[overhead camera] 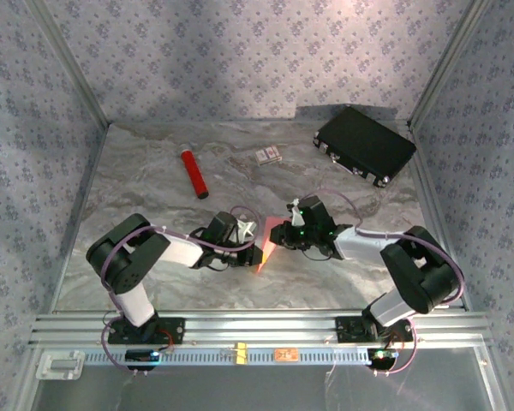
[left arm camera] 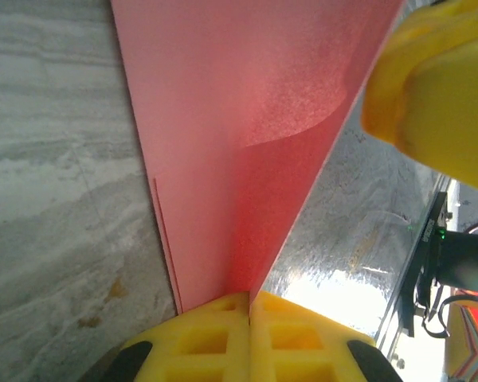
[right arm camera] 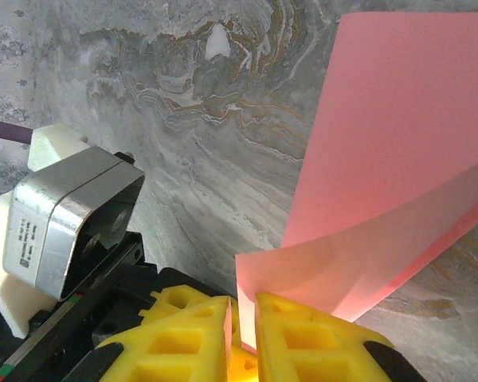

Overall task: Fold a paper plane with a square sheet of paper (pick it up from the middle)
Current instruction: Fold the wing for the fifth time at the center of the table.

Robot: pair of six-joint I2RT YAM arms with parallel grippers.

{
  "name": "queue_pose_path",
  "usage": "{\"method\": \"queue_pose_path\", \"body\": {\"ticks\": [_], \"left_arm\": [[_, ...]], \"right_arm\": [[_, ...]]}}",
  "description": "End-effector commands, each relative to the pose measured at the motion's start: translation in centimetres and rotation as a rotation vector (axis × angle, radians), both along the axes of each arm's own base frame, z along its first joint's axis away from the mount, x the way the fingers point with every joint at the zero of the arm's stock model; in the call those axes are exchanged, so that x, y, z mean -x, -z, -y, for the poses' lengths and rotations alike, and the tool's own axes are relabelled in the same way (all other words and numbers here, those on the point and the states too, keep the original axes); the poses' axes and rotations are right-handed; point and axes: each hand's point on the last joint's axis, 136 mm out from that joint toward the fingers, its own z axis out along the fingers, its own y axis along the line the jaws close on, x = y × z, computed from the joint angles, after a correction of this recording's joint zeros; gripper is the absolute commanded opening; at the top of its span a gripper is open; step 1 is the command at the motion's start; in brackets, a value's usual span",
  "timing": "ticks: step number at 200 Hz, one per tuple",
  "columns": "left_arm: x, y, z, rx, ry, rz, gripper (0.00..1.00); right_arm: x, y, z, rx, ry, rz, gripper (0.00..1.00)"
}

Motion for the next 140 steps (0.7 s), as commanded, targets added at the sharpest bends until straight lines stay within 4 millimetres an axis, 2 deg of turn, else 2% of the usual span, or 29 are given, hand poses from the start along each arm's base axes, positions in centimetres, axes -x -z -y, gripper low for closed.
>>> {"method": "queue_pose_path", "body": {"ticks": [1,140], "left_arm": [[0.6,1.9,-0.9,-0.043,-0.014,-0.06,0.0],[0.5,3.1,-1.0,-0.048,-0.018,-0.153,0.0]], "right_arm": [[-0.5,-0.6,-1.0,-0.024,-0.029,0.021,0.16],[-1.8,1.3,-0.2,-0.012,0.018,-0.025,0.16]]}}
